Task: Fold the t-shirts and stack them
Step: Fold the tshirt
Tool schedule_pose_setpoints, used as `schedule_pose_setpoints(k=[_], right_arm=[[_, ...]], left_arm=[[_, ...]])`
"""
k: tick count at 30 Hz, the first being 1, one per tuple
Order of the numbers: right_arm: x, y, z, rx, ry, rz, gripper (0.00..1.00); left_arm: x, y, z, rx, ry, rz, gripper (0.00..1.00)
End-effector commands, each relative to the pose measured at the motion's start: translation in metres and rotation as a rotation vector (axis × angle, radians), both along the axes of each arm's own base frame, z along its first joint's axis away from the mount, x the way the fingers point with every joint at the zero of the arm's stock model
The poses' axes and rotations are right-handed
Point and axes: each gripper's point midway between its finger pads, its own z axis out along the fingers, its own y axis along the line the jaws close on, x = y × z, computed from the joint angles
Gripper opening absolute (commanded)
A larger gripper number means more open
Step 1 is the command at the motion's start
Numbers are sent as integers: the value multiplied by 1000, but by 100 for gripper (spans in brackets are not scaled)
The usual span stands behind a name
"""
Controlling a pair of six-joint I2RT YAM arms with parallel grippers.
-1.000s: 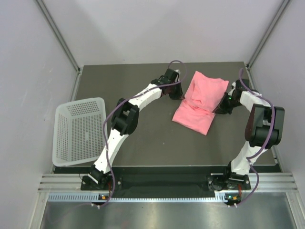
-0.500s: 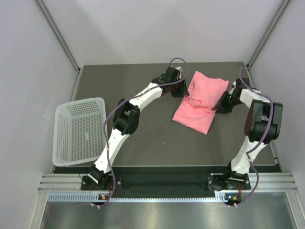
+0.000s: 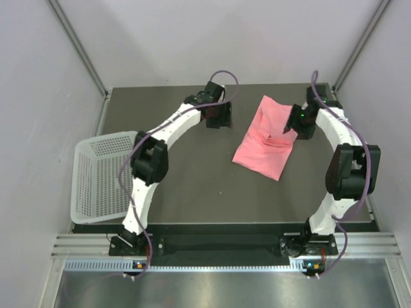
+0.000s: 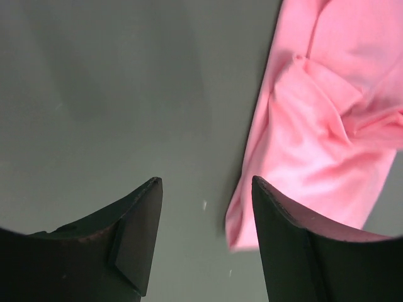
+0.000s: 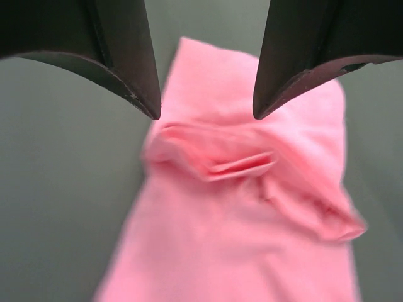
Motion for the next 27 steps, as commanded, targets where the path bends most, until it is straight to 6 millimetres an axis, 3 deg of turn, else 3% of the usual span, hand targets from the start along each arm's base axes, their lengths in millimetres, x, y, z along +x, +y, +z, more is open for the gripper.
schedule_pose_setpoints(k=[1,2,3,4,5,7,8,10,13,21,27], right_arm=[[-10,44,26,-71,-47,52,61],[-12,65,21,-59,-47,82,61],[-15,75,12,-51,-26,85,61],[-13,82,8,-65,-22,82,61],[-11,95,7,-71,-25,73,61],[-9,102,-7,-88,6,54,60],[-8,107,-10,-97,9,28,59],[-2,103,-18,-135,9,-20,59],[2,101,-29,-158,22,-60,59],[24,103,-46,-190,17,-88,59],[48,85,-47,-249,-3,-101,60]], left_arm=[[-34,31,64,35,-96,-23,63],[-45,36,82,14,-118,-29,63],[-54,40,81,11,-108,-36,63],[-70,46,63,25,-57,-51,62],[-80,49,74,7,-67,-58,62],[-101,58,54,21,-7,-67,61],[-110,58,60,-6,-4,-83,61],[-126,64,47,-2,39,-88,61],[-141,71,42,-1,63,-87,61],[-152,79,42,-2,76,-73,60],[-151,77,46,-3,79,-73,60]])
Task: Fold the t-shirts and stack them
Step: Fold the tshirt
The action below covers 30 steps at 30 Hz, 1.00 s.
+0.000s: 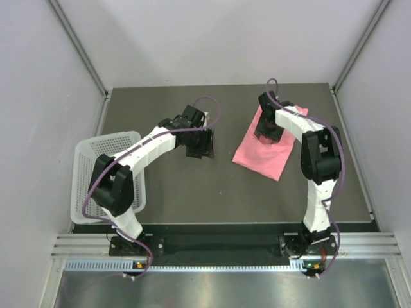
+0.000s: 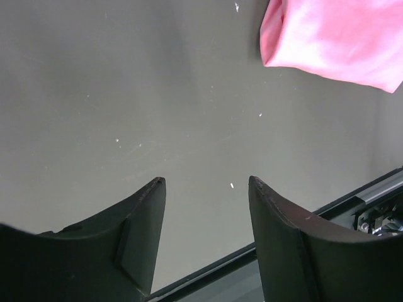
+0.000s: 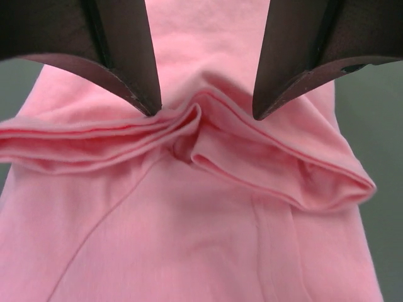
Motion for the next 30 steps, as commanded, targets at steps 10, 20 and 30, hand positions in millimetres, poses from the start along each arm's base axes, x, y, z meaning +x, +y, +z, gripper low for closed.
schedule_pose_setpoints(k=[10,20,30], right_arm=[[60,-61,9,-51,-73,-40,61],[57,-84,84,-80,-174,75,64],[-47,-56,90,237,-195,212,94]], left_arm=[[5,-12,20,-62,-13,-7,60],[20,-49,1,-139,64,-74,72],[37,-97,-22,-270,185,-141,75]])
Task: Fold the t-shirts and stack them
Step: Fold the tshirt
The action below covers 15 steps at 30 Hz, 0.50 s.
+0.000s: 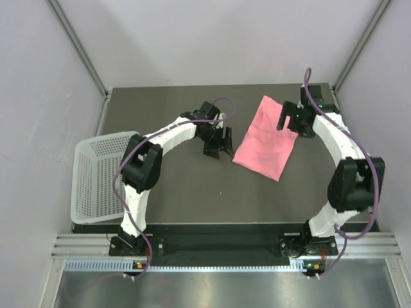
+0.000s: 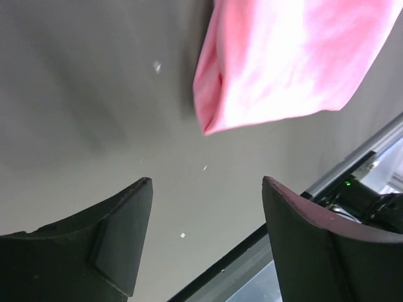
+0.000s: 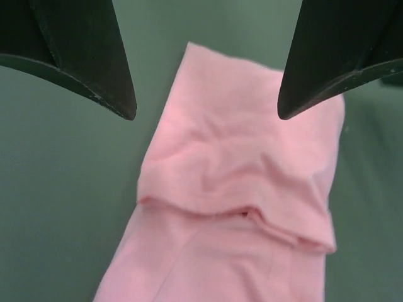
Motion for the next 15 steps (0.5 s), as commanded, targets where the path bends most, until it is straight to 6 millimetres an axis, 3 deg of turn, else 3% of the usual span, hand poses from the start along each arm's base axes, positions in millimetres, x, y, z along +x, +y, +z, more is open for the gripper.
schedule_pose_setpoints(k=[1,2,4,5,6,7,9,10,15], right_arm=[[-52,21,-36,228,79,64,94],[-55,35,-28,298,18,105,93],[-73,45,-40,364,19,112,90],[-94,52,-52,408,39,122,87],[-94,56,-53,433,10,120,83],[-107,49,-68,451,29,84,76],[-111,47,-68,476,-11,68,71],[-121,42,-79,491,9,40,65],[-132,37,-89,563,3,-1,63]], left_arm=[[10,-30,10,-114,14,-26,74],[12,-32,9,-120,23,-18,73],[16,-37,0,-123,62,25,72],[17,-39,-2,-129,77,36,70],[17,-41,-3,-138,105,62,70],[17,-44,-8,-145,120,69,69],[17,-48,-11,-154,150,92,67],[16,-49,-18,-145,166,100,67],[15,-44,-39,-67,213,161,64]])
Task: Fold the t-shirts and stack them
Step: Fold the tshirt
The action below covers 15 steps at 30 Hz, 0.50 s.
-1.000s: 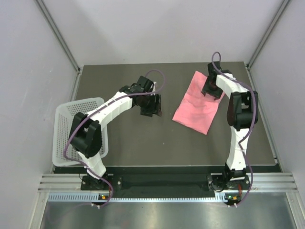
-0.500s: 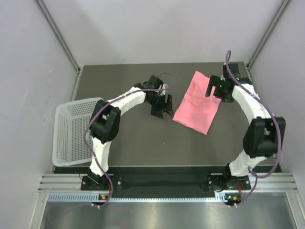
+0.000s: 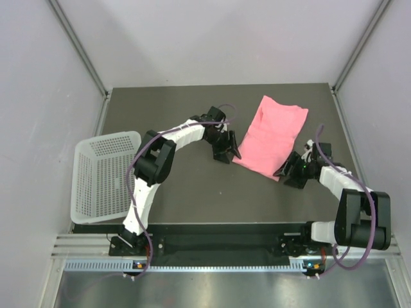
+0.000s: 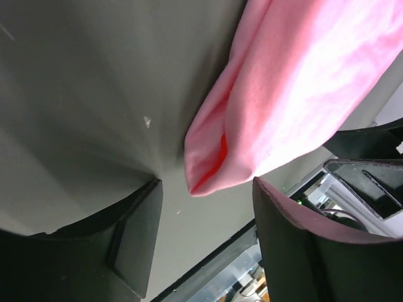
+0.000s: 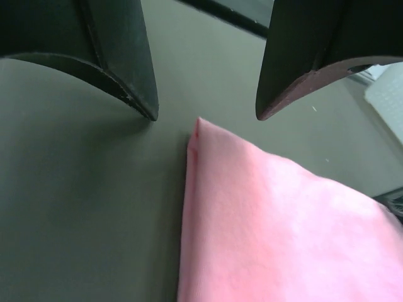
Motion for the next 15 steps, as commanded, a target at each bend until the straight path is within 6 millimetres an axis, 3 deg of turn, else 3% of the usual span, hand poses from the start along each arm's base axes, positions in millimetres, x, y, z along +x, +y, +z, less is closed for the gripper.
schedule_pose_setpoints(k=[1,6,11,15], right_arm=[[25,1,18,68,-150,-19,63],[21,2,14,87,-143,-42,64],[16,5,2,109,-133,-67,75],[14,5,-9,122,-110,-105,75]], left_arm=[[7,-6,-4,24,11,47,63],[3,-2,-17,62,66,63,57],[3,-4,-24,62,75,45,41],[4,-1,-24,77,54,40,37]])
